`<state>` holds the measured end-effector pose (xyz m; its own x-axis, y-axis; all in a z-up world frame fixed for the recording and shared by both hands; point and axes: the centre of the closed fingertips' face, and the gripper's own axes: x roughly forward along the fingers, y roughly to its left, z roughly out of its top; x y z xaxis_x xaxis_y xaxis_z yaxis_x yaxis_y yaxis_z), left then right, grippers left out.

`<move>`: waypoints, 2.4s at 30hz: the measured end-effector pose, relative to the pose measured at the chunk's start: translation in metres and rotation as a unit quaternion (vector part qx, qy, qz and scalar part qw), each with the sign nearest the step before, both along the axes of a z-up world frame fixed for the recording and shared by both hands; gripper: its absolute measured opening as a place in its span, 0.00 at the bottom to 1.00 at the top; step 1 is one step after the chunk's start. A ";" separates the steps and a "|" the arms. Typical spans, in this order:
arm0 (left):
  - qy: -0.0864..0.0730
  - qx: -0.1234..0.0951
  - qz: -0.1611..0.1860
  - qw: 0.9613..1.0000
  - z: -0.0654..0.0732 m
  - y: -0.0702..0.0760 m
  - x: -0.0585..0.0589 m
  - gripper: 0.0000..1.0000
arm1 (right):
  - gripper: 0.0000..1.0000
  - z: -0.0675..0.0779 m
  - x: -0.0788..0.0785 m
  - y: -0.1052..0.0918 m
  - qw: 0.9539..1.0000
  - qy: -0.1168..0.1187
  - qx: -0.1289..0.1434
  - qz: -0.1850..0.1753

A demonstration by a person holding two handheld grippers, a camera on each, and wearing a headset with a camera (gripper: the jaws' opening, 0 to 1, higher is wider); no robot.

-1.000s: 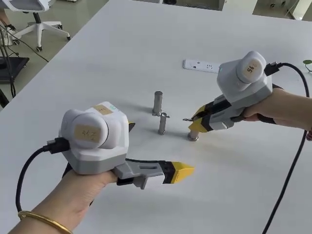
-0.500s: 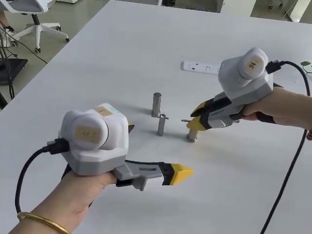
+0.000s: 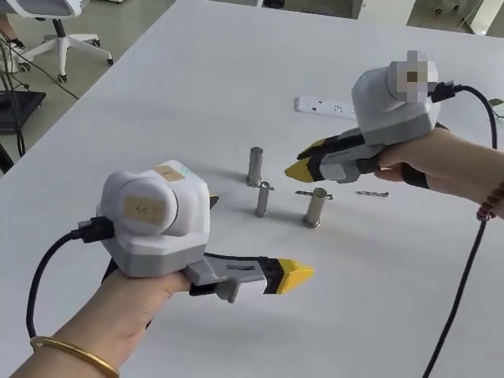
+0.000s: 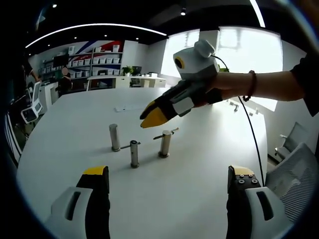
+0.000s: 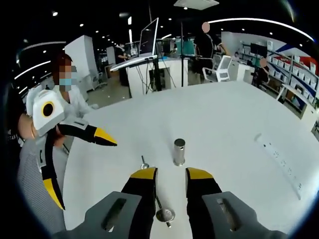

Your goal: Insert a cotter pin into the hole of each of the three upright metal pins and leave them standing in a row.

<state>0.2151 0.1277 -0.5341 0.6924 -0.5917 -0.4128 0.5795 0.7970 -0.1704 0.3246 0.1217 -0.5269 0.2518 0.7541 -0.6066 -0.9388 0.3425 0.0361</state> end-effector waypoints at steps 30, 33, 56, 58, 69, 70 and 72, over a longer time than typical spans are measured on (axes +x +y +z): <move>-0.006 0.007 0.022 1.000 0.003 0.014 0.009 0.98 | 0.15 -0.031 0.042 0.057 0.999 0.008 0.011 -0.045; -0.004 0.006 0.024 1.000 0.003 0.014 0.010 0.97 | 0.12 -0.035 0.048 0.057 0.999 0.005 0.002 -0.045; -0.008 0.013 0.028 1.000 0.003 0.015 0.013 0.96 | 0.08 -0.039 0.049 0.046 0.999 0.003 -0.013 -0.039; -0.008 0.013 0.026 1.000 0.003 0.015 0.013 0.96 | 0.08 -0.039 0.050 0.041 0.999 0.002 -0.015 -0.040; -0.015 0.013 0.023 1.000 0.005 0.013 0.012 0.96 | 0.08 -0.032 0.050 0.003 0.998 -0.007 -0.028 -0.060; -0.016 0.013 0.023 1.000 0.005 0.013 0.012 0.96 | 0.08 -0.032 0.050 -0.003 0.998 -0.009 -0.031 -0.063; -0.017 0.013 0.023 1.000 0.006 0.013 0.012 0.96 | 0.08 -0.033 0.050 -0.012 0.997 -0.010 -0.035 -0.068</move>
<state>0.2274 0.1409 -0.5285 0.7325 -0.5488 -0.4029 0.5478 0.8265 -0.1298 0.3748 0.1098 -0.5597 0.3620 0.6673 -0.6508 -0.8836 0.4681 -0.0115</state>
